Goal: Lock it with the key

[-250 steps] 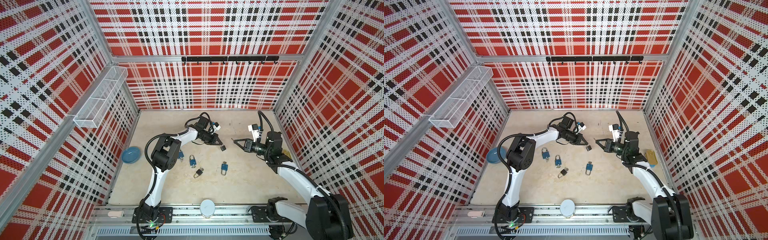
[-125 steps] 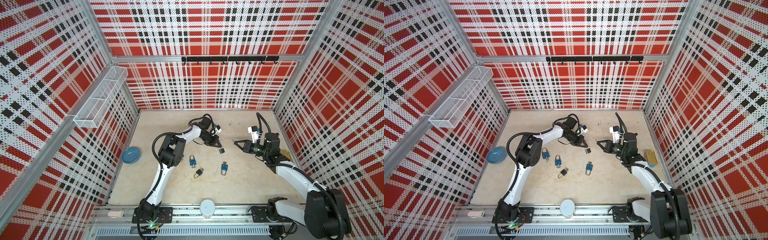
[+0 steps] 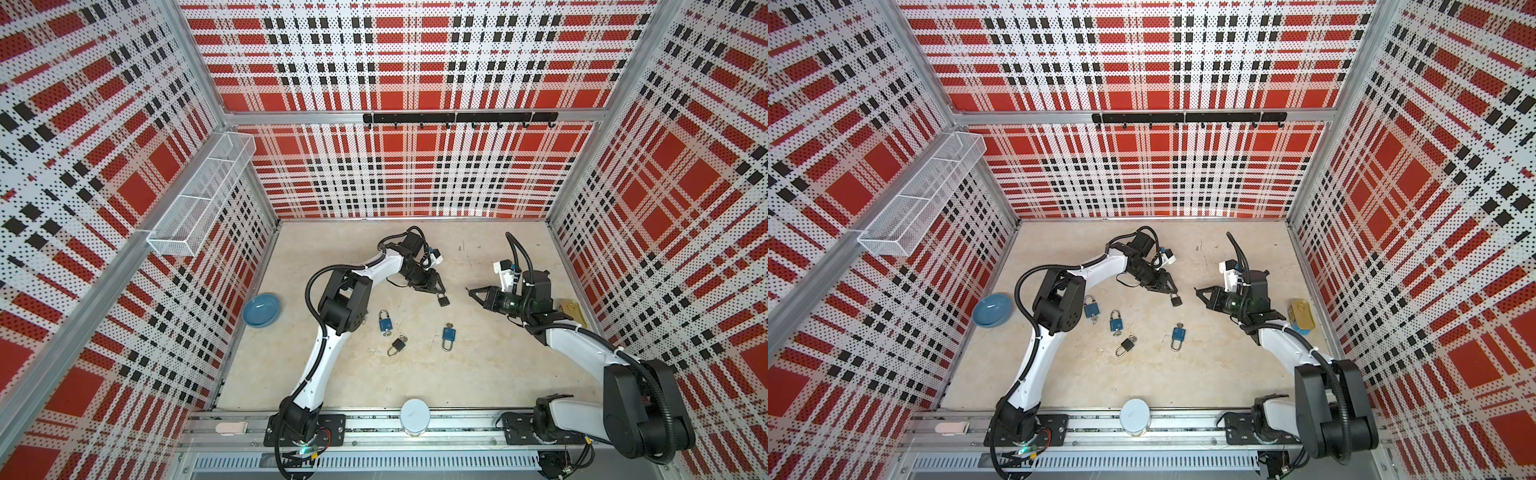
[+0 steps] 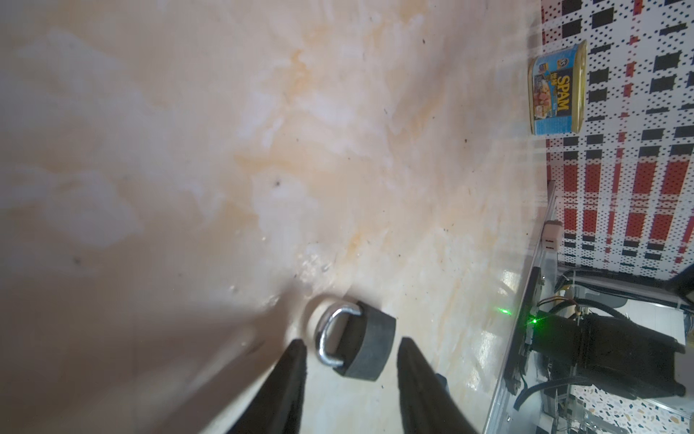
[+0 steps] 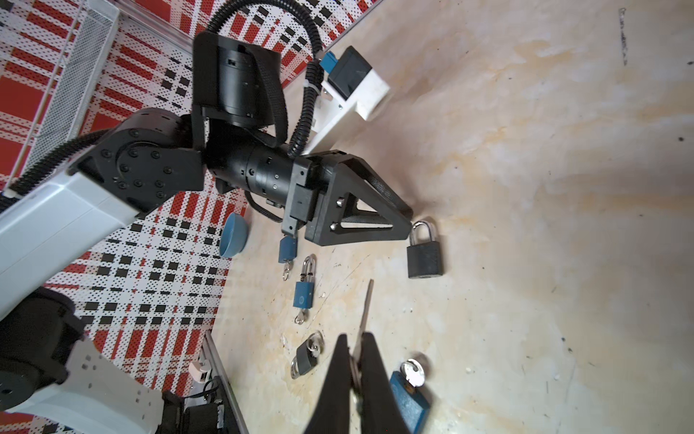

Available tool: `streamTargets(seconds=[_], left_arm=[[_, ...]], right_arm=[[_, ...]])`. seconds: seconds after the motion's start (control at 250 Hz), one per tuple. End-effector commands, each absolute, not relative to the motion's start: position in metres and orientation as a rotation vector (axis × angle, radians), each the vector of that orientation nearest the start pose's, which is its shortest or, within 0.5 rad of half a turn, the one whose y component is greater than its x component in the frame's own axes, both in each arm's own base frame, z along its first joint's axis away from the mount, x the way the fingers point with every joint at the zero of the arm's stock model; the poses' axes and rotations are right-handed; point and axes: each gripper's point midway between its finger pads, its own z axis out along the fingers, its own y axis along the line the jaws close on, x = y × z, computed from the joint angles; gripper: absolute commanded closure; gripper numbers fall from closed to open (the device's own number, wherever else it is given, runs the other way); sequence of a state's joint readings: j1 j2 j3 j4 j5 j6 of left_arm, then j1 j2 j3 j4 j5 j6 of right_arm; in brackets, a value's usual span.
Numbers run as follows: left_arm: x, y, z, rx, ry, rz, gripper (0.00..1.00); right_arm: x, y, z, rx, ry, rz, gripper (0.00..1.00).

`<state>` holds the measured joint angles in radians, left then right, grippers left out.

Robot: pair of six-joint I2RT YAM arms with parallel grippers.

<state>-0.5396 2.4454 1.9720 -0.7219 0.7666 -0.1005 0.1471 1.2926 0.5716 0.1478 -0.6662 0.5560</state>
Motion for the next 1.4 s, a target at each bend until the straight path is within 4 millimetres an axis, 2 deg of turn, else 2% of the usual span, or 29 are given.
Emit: streamTargets(seconds=[0.0, 0.16, 0.256, 0.328, 0.424, 0.608, 0.856, 1.08, 1.237, 1.397], left_arm=[[0.419, -0.380, 0.051, 0.787, 2.612, -1.206, 0.56], [0.440, -0.370, 0.083, 0.641, 2.513, -1.207, 0.55], [0.454, -0.356, 0.117, 0.510, 2.408, -1.235, 0.55], [0.457, -0.345, 0.143, 0.440, 2.335, -1.262, 0.54], [0.451, -0.334, 0.169, 0.410, 2.276, -1.269, 0.54], [0.431, -0.319, 0.202, 0.396, 2.229, -1.226, 0.54], [0.407, -0.302, 0.225, 0.376, 2.196, -1.212, 0.54], [0.395, -0.288, 0.242, 0.366, 2.158, -1.218, 0.54], [0.390, -0.283, 0.240, 0.354, 2.164, -1.225, 0.54], [0.390, -0.279, 0.234, 0.337, 2.169, -1.229, 0.54]], right_arm=[[0.335, 0.157, 0.126, 0.021, 2.245, 1.013, 1.00], [0.344, 0.165, 0.105, 0.010, 2.310, 0.909, 1.00], [0.350, 0.168, 0.095, 0.045, 2.304, 0.899, 1.00], [0.356, 0.169, 0.086, 0.070, 2.316, 0.872, 1.00], [0.362, 0.173, 0.076, 0.080, 2.320, 0.829, 1.00], [0.374, 0.178, 0.065, 0.112, 2.317, 0.797, 1.00], [0.390, 0.181, 0.051, 0.142, 2.322, 0.788, 1.00], [0.402, 0.187, 0.039, 0.145, 2.345, 0.791, 1.00], [0.408, 0.191, 0.035, 0.143, 2.350, 0.802, 1.00], [0.404, 0.192, 0.028, 0.140, 2.377, 0.806, 1.00]])
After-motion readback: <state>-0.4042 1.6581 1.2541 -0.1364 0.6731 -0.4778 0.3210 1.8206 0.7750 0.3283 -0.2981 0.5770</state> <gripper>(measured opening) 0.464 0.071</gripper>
